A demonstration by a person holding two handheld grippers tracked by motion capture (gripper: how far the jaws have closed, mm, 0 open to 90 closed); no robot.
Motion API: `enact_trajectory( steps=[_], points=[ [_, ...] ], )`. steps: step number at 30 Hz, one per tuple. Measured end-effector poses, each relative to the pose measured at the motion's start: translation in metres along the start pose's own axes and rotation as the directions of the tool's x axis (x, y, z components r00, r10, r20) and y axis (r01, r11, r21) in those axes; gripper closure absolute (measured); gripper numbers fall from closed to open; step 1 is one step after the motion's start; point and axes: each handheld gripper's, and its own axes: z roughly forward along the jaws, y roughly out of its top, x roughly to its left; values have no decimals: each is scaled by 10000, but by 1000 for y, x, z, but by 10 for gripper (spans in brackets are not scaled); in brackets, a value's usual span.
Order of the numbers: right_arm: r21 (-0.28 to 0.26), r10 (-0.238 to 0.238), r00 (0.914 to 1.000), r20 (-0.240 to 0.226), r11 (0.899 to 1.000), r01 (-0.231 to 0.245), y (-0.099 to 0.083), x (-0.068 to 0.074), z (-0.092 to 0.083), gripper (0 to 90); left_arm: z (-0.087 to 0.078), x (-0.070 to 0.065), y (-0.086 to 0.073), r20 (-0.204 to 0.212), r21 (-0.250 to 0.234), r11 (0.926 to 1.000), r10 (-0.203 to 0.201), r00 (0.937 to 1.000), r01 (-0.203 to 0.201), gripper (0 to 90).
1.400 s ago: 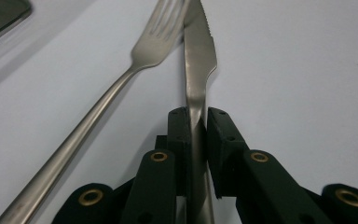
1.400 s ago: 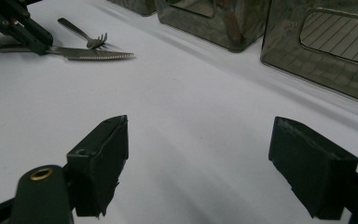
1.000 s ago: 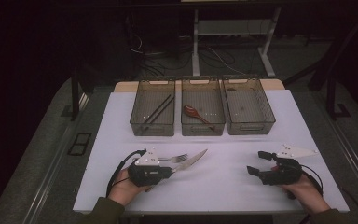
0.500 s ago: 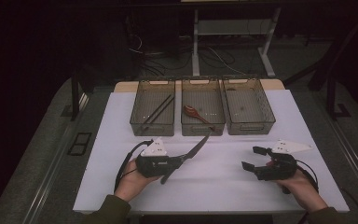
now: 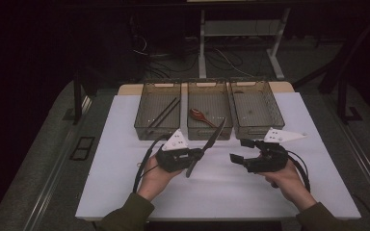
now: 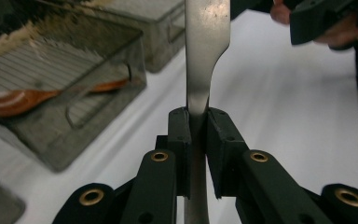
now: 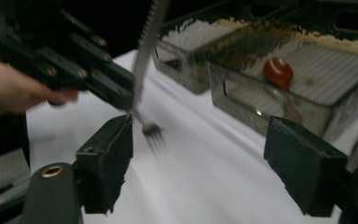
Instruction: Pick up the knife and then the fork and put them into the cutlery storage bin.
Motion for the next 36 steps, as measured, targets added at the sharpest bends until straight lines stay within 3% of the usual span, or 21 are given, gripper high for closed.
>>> enact_trajectory(
  steps=[12,26,36],
  points=[
    [-193,286,9995,94,9994,-285,26,2,23,471,25,-7,15,-757,-490,9984,-302,9967,265,793],
    [-326,650,9972,-377,9973,-663,33,0,44,704,27,-11,13,-1058,-605,9980,-241,9941,177,792],
    [-434,735,9962,-466,9962,-755,36,-2,46,795,26,-10,12,-1165,-725,9970,-345,9926,261,792]
  ],
)
